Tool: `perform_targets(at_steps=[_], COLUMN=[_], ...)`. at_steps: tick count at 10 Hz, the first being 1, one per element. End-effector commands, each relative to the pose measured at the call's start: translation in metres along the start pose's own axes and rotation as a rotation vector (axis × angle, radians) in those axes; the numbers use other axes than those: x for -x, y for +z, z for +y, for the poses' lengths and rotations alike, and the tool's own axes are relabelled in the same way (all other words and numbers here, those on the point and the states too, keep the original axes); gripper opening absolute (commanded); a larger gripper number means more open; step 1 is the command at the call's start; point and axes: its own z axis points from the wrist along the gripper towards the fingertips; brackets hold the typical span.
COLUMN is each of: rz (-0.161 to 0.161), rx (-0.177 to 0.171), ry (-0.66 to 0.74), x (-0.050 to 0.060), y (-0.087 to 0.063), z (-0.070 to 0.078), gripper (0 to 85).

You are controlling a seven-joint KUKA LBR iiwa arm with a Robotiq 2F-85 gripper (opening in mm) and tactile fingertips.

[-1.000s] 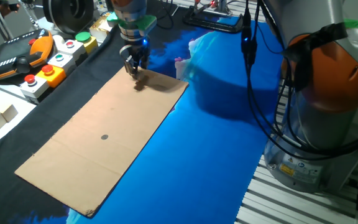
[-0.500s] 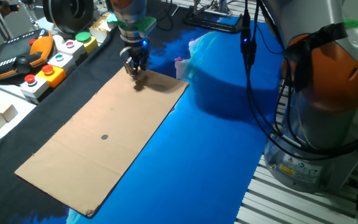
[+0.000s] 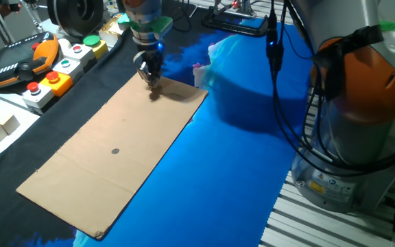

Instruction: Grab the block and place it at the designated location

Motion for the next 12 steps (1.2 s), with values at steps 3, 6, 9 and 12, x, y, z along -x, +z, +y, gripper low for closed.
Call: perform_targets(at_steps=[3, 6, 9, 12], rz=[0.005, 0.016, 0.024, 0.035], rx=[-0.020, -0.024, -0.035, -0.036], ry=[0.020, 0.039, 0.025, 0.030], x=[-0.008, -0.025, -0.034, -0.037], y=[-0.016, -0.029, -0.034, -0.045], z=[0.018, 0.044, 0.064, 0.082], gripper=[1.0, 1.0, 1.0, 0.7])
